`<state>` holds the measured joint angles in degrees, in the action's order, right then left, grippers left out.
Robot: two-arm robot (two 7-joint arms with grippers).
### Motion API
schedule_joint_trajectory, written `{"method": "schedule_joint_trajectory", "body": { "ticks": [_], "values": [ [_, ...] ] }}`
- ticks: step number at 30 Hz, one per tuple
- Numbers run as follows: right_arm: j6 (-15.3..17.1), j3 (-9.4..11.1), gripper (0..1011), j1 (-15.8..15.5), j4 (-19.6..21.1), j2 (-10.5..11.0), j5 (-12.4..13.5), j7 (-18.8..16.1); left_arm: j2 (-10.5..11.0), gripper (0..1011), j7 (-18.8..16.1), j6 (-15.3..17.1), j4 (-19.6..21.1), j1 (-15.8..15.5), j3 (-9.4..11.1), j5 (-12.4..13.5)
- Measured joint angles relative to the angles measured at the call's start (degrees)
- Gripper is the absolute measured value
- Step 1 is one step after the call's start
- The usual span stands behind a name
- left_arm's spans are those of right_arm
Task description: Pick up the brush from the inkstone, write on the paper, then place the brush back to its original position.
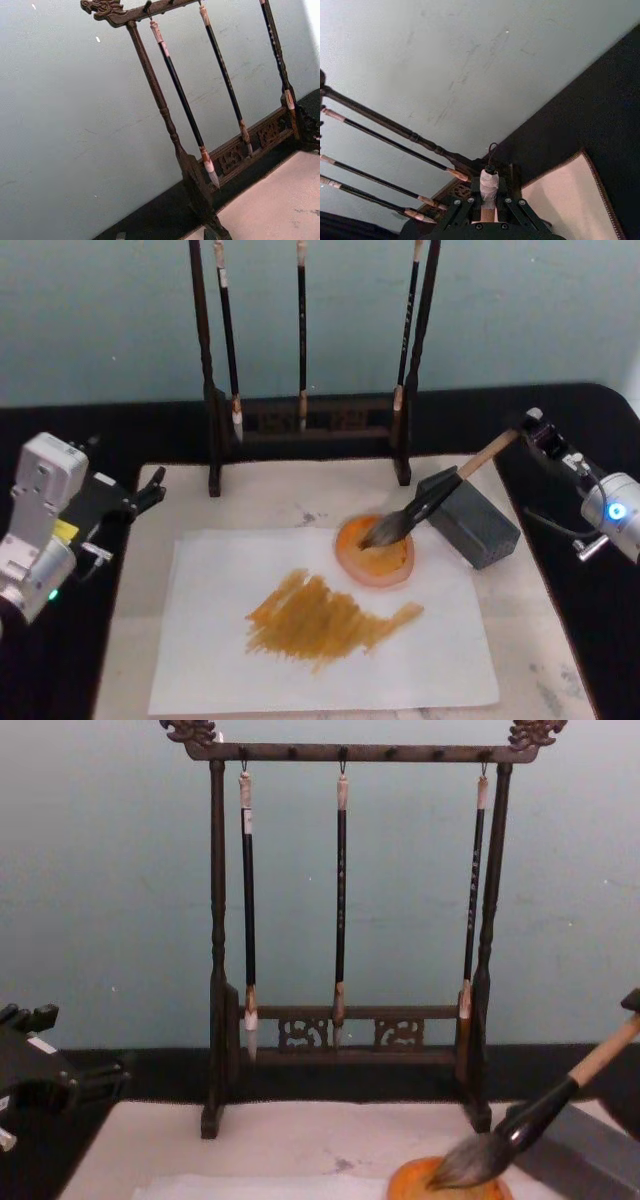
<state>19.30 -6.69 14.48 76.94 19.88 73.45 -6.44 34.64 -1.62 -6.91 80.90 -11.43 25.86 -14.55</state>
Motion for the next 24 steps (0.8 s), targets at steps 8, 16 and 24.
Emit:
{"method": "schedule_joint_trajectory", "body": {
  "ticks": [8, 16, 24],
  "values": [
    [-0.51, -1.41, 167, 1.26, -2.31, -0.38, 1.14, 0.57, 0.0, 1010, 0.0, 0.0, 0.0, 0.0, 0.0, 0.0],
    [-0.72, -2.49, 166, 2.4, -4.32, -0.39, 2.24, 0.74, 0.0, 1010, 0.0, 0.0, 0.0, 0.0, 0.0, 0.0],
    [-0.55, -3.62, 166, 3.88, -6.75, -0.25, 3.63, 0.91, 0.0, 1009, 0.0, 0.0, 0.0, 0.0, 0.0, 0.0]
  ]
}}
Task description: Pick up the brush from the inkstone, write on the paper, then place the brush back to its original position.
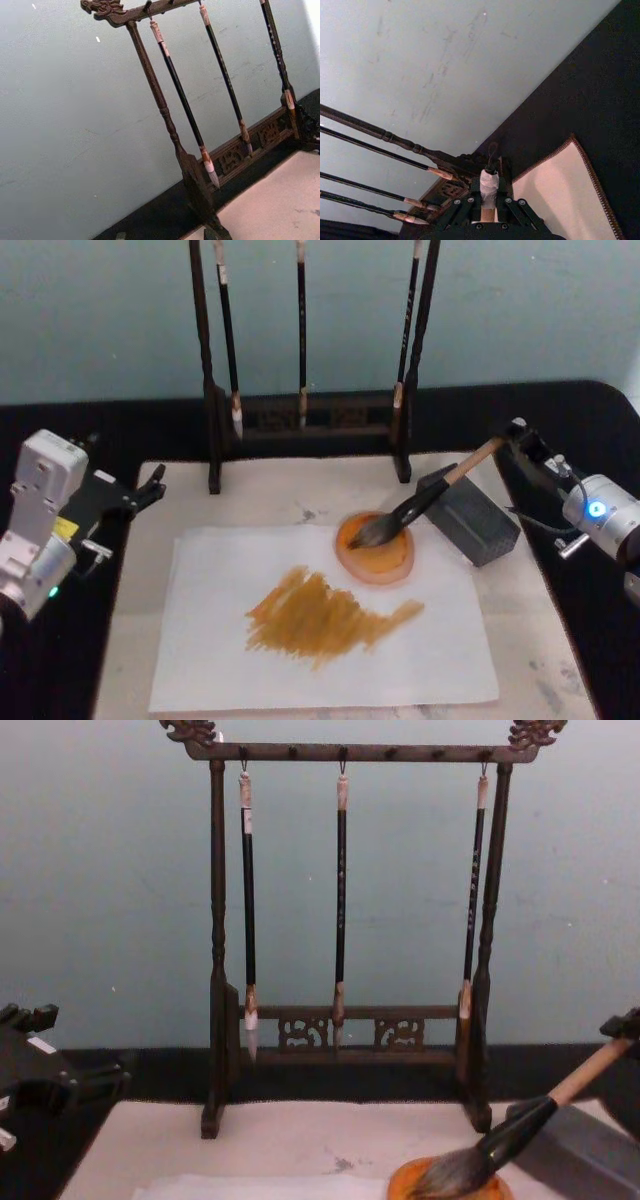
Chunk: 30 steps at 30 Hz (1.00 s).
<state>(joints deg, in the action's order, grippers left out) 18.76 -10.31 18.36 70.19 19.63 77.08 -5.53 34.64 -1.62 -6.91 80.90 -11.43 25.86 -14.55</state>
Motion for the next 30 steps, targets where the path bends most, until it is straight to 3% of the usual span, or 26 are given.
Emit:
{"method": "schedule_joint_trajectory", "body": {
  "ticks": [14, 30],
  "values": [
    [-0.11, -1.88, 167, 1.64, -2.0, 0.38, 1.67, 0.63, 0.0, 1010, 0.0, 0.0, 0.0, 0.0, 0.0, 0.0],
    [0.73, -2.68, 167, 2.55, -3.41, 0.89, 5.63, 2.15, 0.0, 1010, 0.0, 0.0, 0.0, 0.0, 0.0, 0.0]
  ]
}}
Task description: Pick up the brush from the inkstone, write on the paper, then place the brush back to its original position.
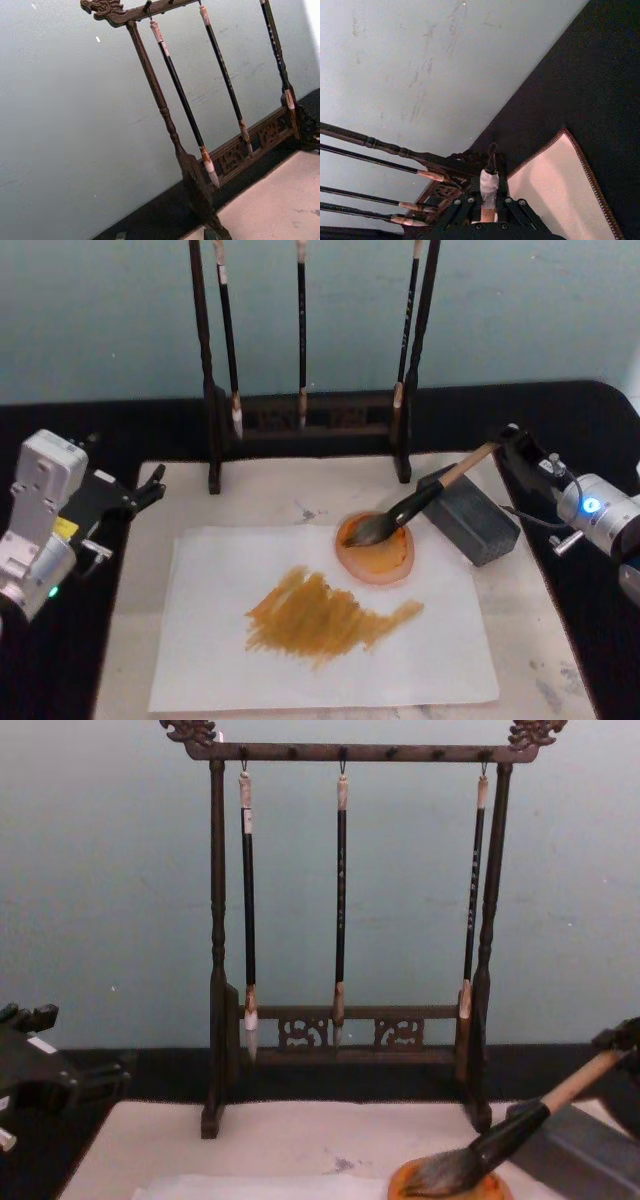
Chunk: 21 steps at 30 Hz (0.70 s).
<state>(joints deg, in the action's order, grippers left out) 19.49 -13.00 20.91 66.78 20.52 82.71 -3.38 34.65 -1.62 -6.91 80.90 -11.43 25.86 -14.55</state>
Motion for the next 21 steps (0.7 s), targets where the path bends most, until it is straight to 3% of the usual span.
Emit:
{"method": "schedule_joint_trajectory", "body": {
  "ticks": [9, 14, 21],
  "values": [
    [-0.49, -1.05, 167, 0.07, 0.19, 0.94, 0.82, 0.54, 0.0, 1010, 0.0, 0.0, 0.0, 0.0, 0.0, 0.0],
    [-0.66, -2.22, 166, 0.59, -0.26, 1.72, 0.69, -0.79, 0.0, 1009, 0.0, 0.0, 0.0, 0.0, 0.0, 0.0],
    [-0.69, -2.14, 166, 0.6, -0.25, 1.68, 0.64, -0.81, 0.0, 1010, 0.0, 0.0, 0.0, 0.0, 0.0, 0.0]
  ]
}}
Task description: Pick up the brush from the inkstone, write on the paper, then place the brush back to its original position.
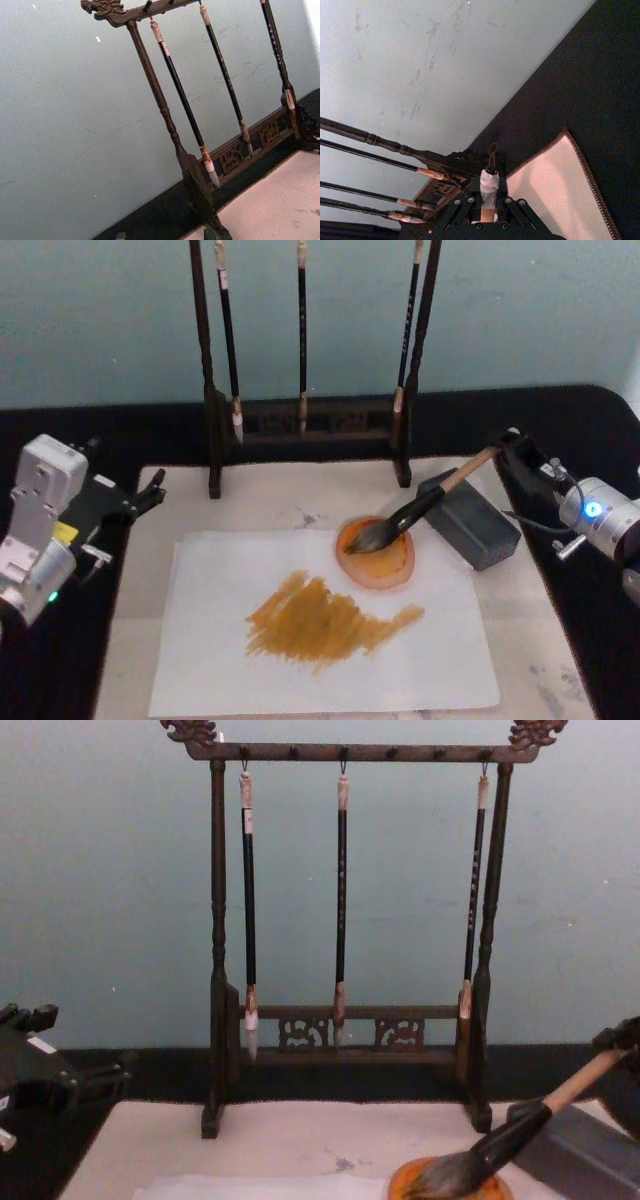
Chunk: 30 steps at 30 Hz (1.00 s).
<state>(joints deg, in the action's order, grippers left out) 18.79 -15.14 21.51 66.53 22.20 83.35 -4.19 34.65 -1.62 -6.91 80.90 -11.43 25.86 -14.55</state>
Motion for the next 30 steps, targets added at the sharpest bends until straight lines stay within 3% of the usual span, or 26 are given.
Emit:
{"method": "schedule_joint_trajectory", "body": {
  "ticks": [5, 9, 30],
  "values": [
    [0.0, 0.09, 166, -0.08, 0.06, -0.06, -0.02, 0.06, 0.0, 1010, 0.0, 0.0, 0.0, 0.0, 0.0, 0.0],
    [0.01, 0.15, 241, -0.11, 0.09, -0.09, -0.03, 0.14, 0.0, 1010, 0.0, 0.0, 0.0, 0.0, 0.0, 0.0],
    [0.05, 0.3, 901, -0.22, 0.17, -0.19, -0.02, 0.32, 0.0, 1010, 0.0, 0.0, 0.0, 0.0, 0.0, 0.0]
  ]
}}
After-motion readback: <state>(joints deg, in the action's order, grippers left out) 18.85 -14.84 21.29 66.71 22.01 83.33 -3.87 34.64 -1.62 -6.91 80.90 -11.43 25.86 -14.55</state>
